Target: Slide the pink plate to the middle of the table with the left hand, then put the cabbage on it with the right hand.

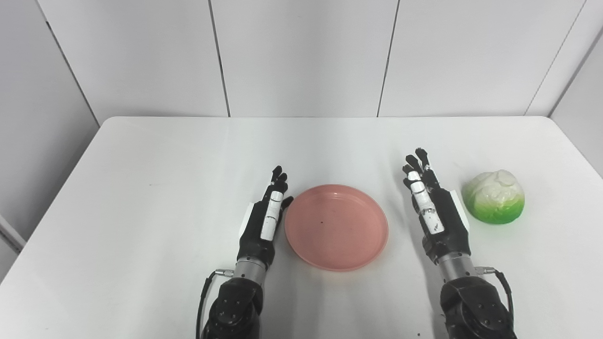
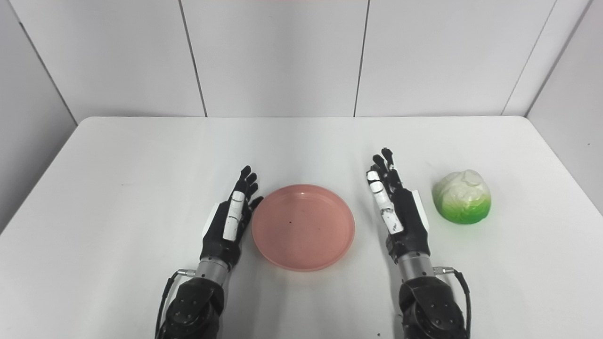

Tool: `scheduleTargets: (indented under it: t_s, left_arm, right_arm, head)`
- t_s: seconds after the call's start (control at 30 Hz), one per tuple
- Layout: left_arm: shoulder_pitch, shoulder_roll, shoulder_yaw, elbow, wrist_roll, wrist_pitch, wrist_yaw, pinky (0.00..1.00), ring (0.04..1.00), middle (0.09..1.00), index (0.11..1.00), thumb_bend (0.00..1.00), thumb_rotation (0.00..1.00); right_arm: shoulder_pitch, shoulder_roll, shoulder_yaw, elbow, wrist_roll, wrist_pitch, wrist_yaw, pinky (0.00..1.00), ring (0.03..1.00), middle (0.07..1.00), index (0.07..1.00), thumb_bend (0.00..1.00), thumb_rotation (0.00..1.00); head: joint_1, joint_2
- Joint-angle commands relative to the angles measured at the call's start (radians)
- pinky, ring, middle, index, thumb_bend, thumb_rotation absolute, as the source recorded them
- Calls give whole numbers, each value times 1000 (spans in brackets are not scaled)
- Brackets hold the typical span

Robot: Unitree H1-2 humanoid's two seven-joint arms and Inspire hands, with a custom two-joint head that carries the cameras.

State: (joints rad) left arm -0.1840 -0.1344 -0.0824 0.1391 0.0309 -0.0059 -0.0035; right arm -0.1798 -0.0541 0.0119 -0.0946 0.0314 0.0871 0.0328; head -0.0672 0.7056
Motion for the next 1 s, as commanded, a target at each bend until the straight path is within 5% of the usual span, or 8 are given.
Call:
scheduleTargets:
  t_s: [0.0,0.1,0.47,0.63,0.97]
  left_arm:
    - [-38,18,8,2,18,-35,13,1000,1000,1000,1000,703,1000]
    - [-44,36,11,6,29,-31,16,1000,1000,1000,1000,690,1000]
    - [-57,96,46,28,-60,-5,-54,1000,1000,1000,1000,707,1000]
    - [-57,127,52,42,-61,-24,-74,1000,1000,1000,1000,674,1000]
    - [-75,175,88,112,-148,-51,-158,1000,1000,1000,1000,746,1000]
  right_arm:
    - [-64,-49,22,-70,-125,2,-15,971,949,949,982,716,820]
    - [-103,-111,56,-130,-280,56,-10,923,938,937,976,684,816]
    - [-229,-266,35,-313,-521,335,78,865,943,952,959,764,622]
    - [-245,-305,21,-321,-678,377,91,781,898,935,942,806,569]
    - [-274,-297,-125,-308,-916,382,320,748,883,926,949,935,492]
  head:
    - [-11,2]
    - [-62,3]
    - [-248,-25]
    - [-309,-38]
    - [-429,-48]
